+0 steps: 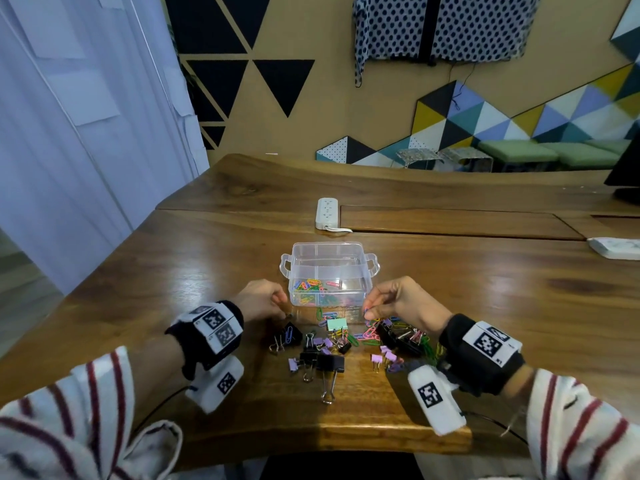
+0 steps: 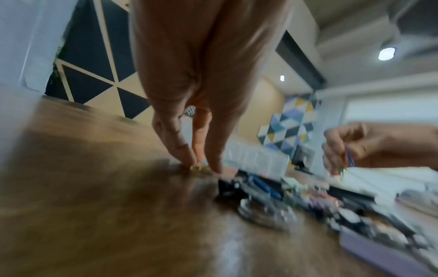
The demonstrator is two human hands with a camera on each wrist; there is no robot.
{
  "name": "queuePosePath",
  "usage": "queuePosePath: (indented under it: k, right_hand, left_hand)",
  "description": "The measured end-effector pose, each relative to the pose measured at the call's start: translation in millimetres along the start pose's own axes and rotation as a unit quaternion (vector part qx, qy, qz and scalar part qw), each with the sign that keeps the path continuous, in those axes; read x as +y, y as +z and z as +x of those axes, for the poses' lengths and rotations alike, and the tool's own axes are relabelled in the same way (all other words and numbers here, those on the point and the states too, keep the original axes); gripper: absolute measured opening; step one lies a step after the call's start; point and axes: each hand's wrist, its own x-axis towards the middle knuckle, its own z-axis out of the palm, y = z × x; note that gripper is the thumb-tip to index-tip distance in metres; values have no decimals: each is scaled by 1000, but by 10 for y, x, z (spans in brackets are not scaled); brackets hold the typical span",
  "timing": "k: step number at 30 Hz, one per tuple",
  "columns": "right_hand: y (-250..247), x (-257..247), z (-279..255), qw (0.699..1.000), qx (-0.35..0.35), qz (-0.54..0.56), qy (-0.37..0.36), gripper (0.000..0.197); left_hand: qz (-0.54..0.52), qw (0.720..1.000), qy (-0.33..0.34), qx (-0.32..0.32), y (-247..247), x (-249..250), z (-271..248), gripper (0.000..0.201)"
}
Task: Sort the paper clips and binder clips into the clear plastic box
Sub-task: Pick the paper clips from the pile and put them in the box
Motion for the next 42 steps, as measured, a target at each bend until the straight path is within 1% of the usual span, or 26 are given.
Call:
queuePosePath:
  k: [2, 4, 5, 6, 7, 9, 12, 14, 18, 20, 22, 25, 28, 30, 31, 33, 34, 36, 37, 39, 40, 42]
  right_hand:
    - [-8, 11, -16, 1000, -9, 21, 5, 6]
    - [-24, 25, 2, 999, -6, 41, 14, 5]
    - [-32, 22, 18, 999, -5, 47, 17, 5]
    - [-39, 27, 50, 998, -3, 53, 22, 6]
    - [-45, 21, 76, 998, -4, 58, 26, 7]
    - [-44, 0, 122, 997, -6, 75, 29, 5]
    - [-27, -52, 184, 993, -5, 114, 33, 6]
    - [-22, -112, 236, 990, 9, 136, 38, 5]
    - [-21, -293, 430, 983, 54, 170, 28, 8]
    - [-8, -371, 552, 982, 65, 176, 26, 11]
    - [25, -421, 654, 983, 66, 167, 27, 14]
    - [99, -470, 737, 989, 65, 132, 36, 16]
    - [167, -461, 766, 995, 43, 71, 52, 6]
    - [157, -446, 754, 999, 15, -5, 49, 20]
    - [132, -456, 713, 998, 3, -44, 42, 24]
    - [49, -472, 594, 995, 3, -93, 27, 27]
    - [1, -453, 532, 995, 12, -100, 20, 26]
    - [-97, -381, 399, 992, 33, -118, -2, 23]
    - [-136, -345, 341, 988, 35, -148, -14, 22]
    - [-192, -257, 220, 970, 5, -241, -21, 19]
    - [-201, -207, 178, 959, -21, -281, -20, 19]
    - [-169, -132, 118, 938, -75, -338, -18, 21]
  left_hand:
    - [33, 999, 15, -13, 41, 12, 20, 28]
    - [66, 997, 34, -13, 66, 20, 27, 15]
    - [70, 997, 40, -15, 79, 9, 30, 14]
    - [69, 996, 46, -19, 90, -2, 33, 18]
    - [74, 996, 48, -23, 97, -13, 41, 16]
    - [105, 993, 54, -27, 97, -5, 29, 4]
    - [144, 988, 43, -39, 101, -21, 30, 6]
    - [155, 986, 40, -50, 90, -20, 23, 7]
    - [129, 988, 12, -86, 8, 5, 27, 9]
    - [77, 991, -5, -109, -72, 15, 41, 7]
    - [16, 993, -3, -116, -180, 24, 46, 7]
    - [-66, 994, 17, -88, -335, 111, 80, 11]
    - [-107, 993, 20, -38, -401, 258, 177, 15]
    - [-110, 994, 22, -15, -393, 346, 260, 15]
    - [-103, 994, 23, -2, -378, 380, 298, 14]
    - [-70, 997, 28, 26, -343, 443, 355, 11]
    - [-42, 998, 33, 33, -325, 468, 364, 16]
    - [35, 998, 42, 9, -263, 521, 362, 29]
    - [83, 995, 51, -5, -228, 540, 345, 34]
    - [163, 983, 89, -6, -102, 589, 302, 38]
    - [176, 977, 119, 7, -43, 630, 264, 37]
    - [159, 968, 193, 25, 74, 726, 193, 32]
